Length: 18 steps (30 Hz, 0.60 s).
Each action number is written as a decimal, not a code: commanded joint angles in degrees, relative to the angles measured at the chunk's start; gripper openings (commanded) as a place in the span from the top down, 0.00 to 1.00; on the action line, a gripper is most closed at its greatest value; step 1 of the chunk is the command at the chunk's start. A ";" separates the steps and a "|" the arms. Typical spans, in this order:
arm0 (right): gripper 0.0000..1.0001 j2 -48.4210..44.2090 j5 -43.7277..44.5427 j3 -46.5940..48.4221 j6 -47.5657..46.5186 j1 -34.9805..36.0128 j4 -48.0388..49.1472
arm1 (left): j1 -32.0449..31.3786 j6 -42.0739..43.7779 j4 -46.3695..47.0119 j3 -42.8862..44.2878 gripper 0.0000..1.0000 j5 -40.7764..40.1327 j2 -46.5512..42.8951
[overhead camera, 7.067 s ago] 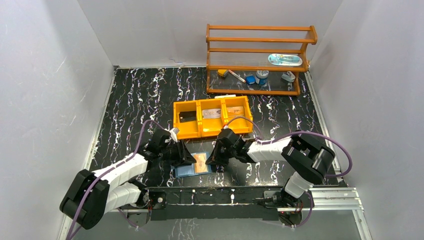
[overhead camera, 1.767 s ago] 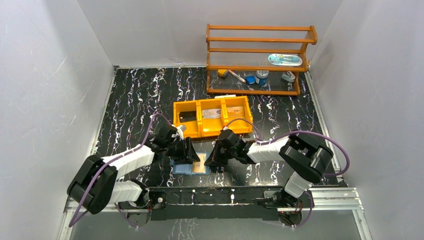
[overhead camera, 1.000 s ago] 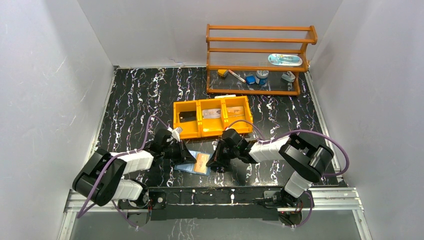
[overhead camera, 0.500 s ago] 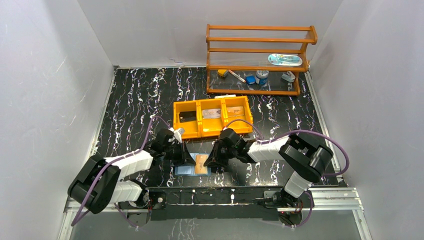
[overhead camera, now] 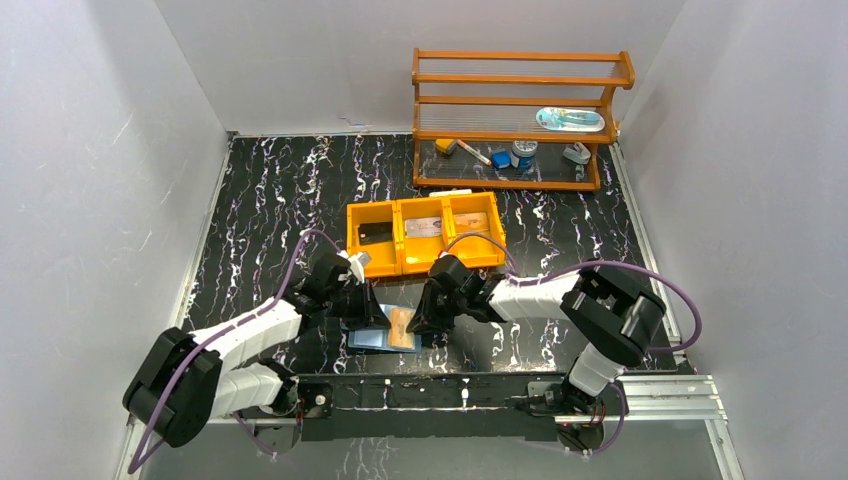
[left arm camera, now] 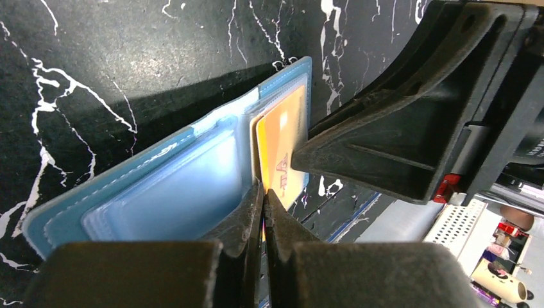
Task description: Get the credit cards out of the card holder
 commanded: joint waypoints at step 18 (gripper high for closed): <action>1.00 0.54 4.48 0.07 -1.71 -0.23 -2.26 | -0.83 0.69 -4.61 3.08 1.00 -0.16 -3.33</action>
